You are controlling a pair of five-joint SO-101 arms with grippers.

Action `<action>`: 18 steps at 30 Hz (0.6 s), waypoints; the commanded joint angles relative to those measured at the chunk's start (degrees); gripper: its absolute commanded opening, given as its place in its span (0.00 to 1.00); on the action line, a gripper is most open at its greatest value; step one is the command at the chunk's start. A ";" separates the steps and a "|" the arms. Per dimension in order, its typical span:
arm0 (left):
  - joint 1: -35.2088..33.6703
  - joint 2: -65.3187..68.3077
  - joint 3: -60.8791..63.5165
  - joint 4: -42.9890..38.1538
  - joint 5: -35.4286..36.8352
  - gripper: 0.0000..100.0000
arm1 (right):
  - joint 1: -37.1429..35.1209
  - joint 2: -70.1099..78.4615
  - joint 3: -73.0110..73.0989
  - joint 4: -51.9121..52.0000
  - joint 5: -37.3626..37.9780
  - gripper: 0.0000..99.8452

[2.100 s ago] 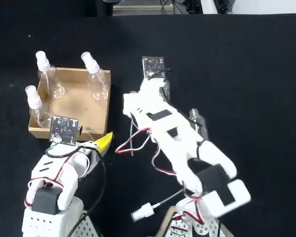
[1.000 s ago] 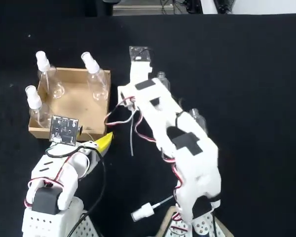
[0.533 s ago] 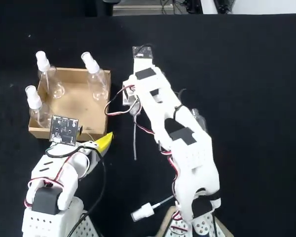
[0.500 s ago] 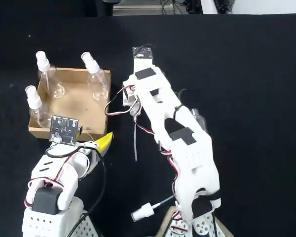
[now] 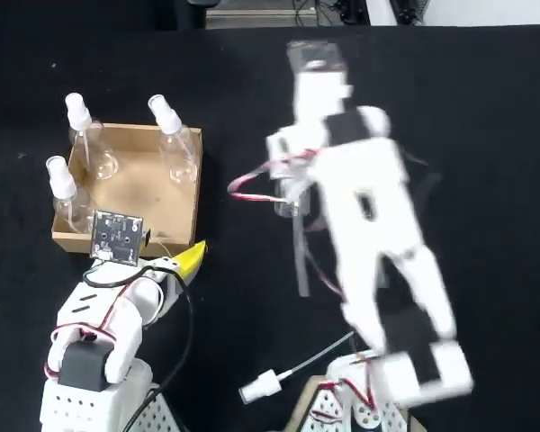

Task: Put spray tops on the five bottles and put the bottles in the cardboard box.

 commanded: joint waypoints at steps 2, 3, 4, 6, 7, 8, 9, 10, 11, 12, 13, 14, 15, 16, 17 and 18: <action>0.40 -0.09 -0.04 0.44 -0.44 0.30 | 14.86 -13.49 5.41 -0.18 8.44 0.01; 0.40 -0.09 0.13 0.44 -0.44 0.30 | 18.11 -13.93 7.16 -1.41 10.29 0.01; 0.40 -0.09 0.13 0.44 -0.44 0.30 | 21.45 -13.93 9.01 -2.81 12.31 0.01; 0.40 -0.09 0.13 0.44 -0.44 0.30 | 27.78 -12.97 13.23 -7.21 15.74 0.01; 0.40 -0.09 0.13 0.44 -0.35 0.30 | 30.95 -12.09 15.16 -9.76 17.05 0.01; 0.40 -0.09 0.13 0.44 -0.35 0.30 | 33.49 -10.95 17.01 -12.40 18.37 0.01; 0.40 -0.09 0.13 0.44 -0.35 0.30 | 35.52 -9.45 18.77 -14.68 19.78 0.01; 0.40 -0.09 0.13 0.44 -0.35 0.30 | 37.19 -7.69 20.18 -16.53 21.45 0.01; 0.48 -0.09 0.13 0.53 -0.35 0.30 | 38.59 -5.76 21.23 -17.85 23.38 0.01; 0.48 -0.09 0.13 0.53 -0.35 0.30 | 39.74 -3.74 21.85 -18.55 25.23 0.01; 0.48 -0.09 0.13 0.70 -0.35 0.30 | 40.70 -1.63 21.85 -18.90 26.90 0.01; 0.66 -0.09 -0.04 1.32 -0.35 0.30 | 41.67 0.22 21.85 -19.16 28.13 0.01; 1.36 -0.09 -0.48 1.76 -0.35 0.30 | 42.46 1.89 21.41 -19.16 29.01 0.01; 2.59 -0.09 -0.66 2.02 -0.35 0.30 | 42.99 3.47 20.53 -18.90 29.71 0.01; 4.09 -0.09 -1.01 2.02 -0.35 0.30 | 43.43 4.70 19.56 -18.73 29.89 0.01; 5.49 -0.09 -1.45 2.02 -0.35 0.30 | 43.52 5.67 18.77 -18.73 30.15 0.01</action>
